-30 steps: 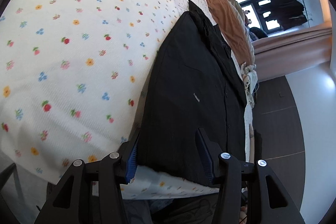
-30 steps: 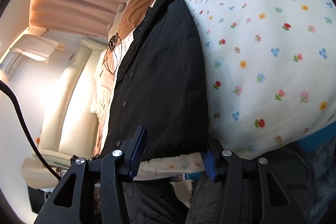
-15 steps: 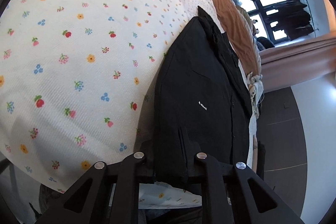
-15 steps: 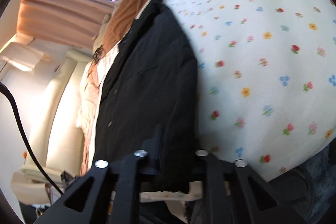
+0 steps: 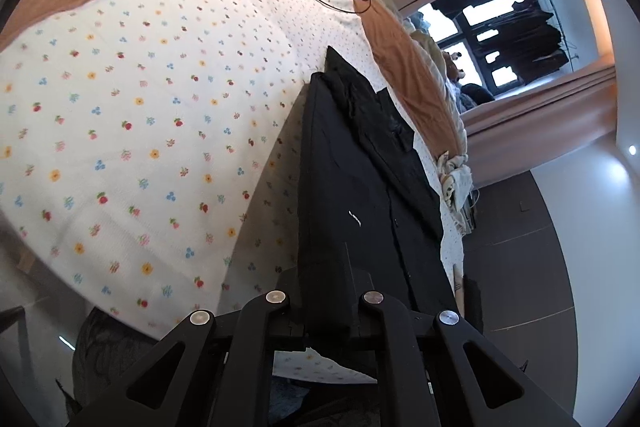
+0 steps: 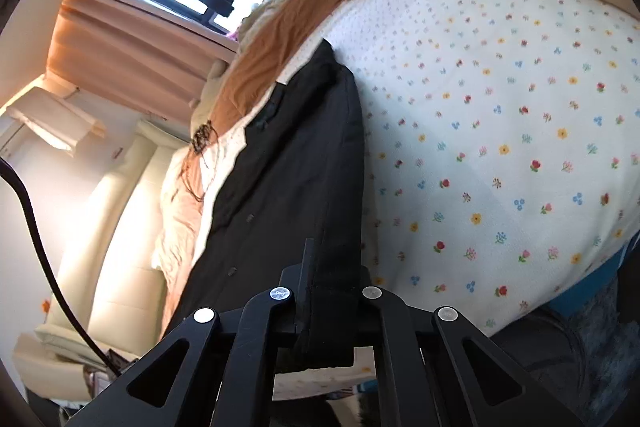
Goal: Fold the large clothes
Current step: 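Lift the hem with both tools and fold it toward the collar, then lower the folded hem onto the collar end with both tools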
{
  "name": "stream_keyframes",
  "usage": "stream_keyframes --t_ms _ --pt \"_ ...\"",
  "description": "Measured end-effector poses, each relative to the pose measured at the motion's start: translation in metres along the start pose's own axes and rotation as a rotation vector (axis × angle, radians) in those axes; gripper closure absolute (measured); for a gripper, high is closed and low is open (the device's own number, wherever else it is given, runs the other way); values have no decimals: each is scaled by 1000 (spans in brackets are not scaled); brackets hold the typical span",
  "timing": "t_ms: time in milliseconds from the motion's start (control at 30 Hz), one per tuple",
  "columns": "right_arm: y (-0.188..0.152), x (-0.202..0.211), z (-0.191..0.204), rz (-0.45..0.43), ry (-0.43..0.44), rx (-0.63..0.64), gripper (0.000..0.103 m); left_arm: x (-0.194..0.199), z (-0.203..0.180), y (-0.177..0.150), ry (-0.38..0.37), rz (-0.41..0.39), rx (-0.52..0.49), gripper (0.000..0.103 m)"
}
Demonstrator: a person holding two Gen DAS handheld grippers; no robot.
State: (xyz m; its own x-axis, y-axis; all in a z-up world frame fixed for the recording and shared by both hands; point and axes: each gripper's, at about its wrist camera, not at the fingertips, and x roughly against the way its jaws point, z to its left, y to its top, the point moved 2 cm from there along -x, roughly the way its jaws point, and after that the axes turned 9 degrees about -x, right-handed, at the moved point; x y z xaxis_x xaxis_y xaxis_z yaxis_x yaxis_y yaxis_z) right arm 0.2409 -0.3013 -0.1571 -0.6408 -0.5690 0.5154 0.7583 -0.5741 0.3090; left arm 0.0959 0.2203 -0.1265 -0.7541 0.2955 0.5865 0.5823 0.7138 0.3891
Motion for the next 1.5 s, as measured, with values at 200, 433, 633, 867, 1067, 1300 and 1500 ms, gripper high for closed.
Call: stream_keyframes --t_ms 200,433,633,867,1067,1300,1500 --pt "-4 33 11 0 57 -12 97 38 -24 -5 -20 -36 12 95" --pt "-16 84 22 -11 106 -16 97 90 -45 -27 -75 -69 29 95" --pt "-38 117 30 -8 97 63 97 124 -46 -59 -109 -88 48 95" --pt "-60 160 18 -18 121 80 97 157 -45 -94 -144 -100 12 95" --pt "-79 184 17 -11 136 120 97 180 -41 -121 -154 -112 -29 95" --pt "-93 205 13 -6 133 144 97 195 -42 -133 -179 -126 -51 95" --pt "-89 206 24 -28 128 174 97 198 -55 -118 -199 -146 -75 95"
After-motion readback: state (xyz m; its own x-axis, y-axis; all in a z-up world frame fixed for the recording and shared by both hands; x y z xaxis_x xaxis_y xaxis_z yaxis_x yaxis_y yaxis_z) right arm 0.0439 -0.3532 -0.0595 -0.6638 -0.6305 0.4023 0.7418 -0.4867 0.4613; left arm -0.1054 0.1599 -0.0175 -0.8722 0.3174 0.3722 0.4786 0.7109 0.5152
